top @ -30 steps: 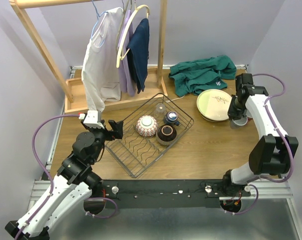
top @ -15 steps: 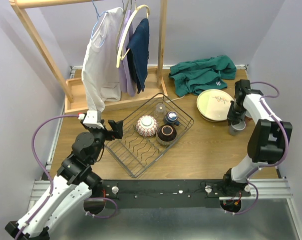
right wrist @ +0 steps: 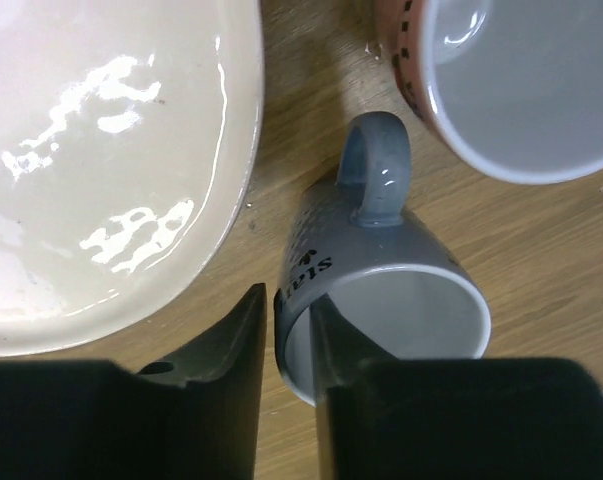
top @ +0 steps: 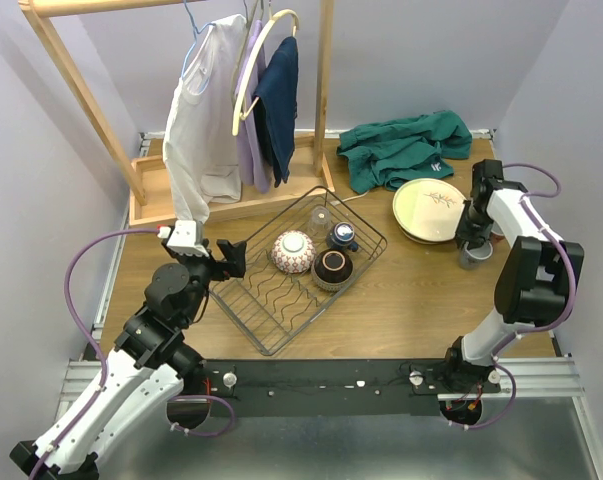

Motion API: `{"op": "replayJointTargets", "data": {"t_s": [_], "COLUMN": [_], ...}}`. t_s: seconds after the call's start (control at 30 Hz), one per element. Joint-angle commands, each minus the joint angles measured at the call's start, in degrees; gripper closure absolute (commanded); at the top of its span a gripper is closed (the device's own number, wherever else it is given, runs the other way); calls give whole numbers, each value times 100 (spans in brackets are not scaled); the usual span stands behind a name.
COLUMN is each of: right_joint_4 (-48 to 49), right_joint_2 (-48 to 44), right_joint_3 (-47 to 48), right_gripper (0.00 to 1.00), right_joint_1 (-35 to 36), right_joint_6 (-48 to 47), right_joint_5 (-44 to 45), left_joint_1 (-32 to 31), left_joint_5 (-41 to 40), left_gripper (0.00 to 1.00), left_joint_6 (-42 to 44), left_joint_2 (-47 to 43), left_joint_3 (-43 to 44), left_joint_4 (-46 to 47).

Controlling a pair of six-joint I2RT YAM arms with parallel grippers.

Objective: Unload the mixed dishes from the dish rack
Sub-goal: Place the cup at the center of the board, then pick up the cup from the dish rack.

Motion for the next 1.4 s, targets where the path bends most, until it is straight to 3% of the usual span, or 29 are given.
{"op": "replayJointTargets", "data": {"t_s": [0.0, 0.07, 0.27, 0.63, 0.67, 0.7, 1.03, 1.37], "right_joint_4": [70, 35, 26, 553, 649, 702, 1555, 2099], "right_joint_2": [-268, -409, -1208, -2325, -2386, -2474, -3011, -3125], "right_joint_3": [-26, -8, 1, -148, -183, -288, -1079, -1563], "right_gripper": [60, 48, 29, 10, 2, 0, 0, 0], "right_joint_1": [-74, -74, -48, 251, 304, 339, 647, 1217], "right_joint_6": [-37, -55, -63, -90, -81, -64, 244, 455], "right_joint_5": [106, 9, -597, -2240, -2337, -2451, -3216, -3235], "left_joint_1": [64, 55, 64, 64, 64, 64, 46, -32], "left_joint_5": [23, 66, 172, 471, 575, 629, 1481, 1851], "left_gripper": [1, 1, 1, 1, 1, 1, 1, 1], "left_joint_6": [37, 28, 19, 124, 159, 203, 494, 450], "left_joint_2": [55, 73, 196, 564, 617, 687, 2075, 3491], "left_joint_3": [-60, -69, -86, 1, 45, 107, 1090, 2084], "left_joint_4": [141, 185, 238, 203, 124, 80, -228, -553]}}
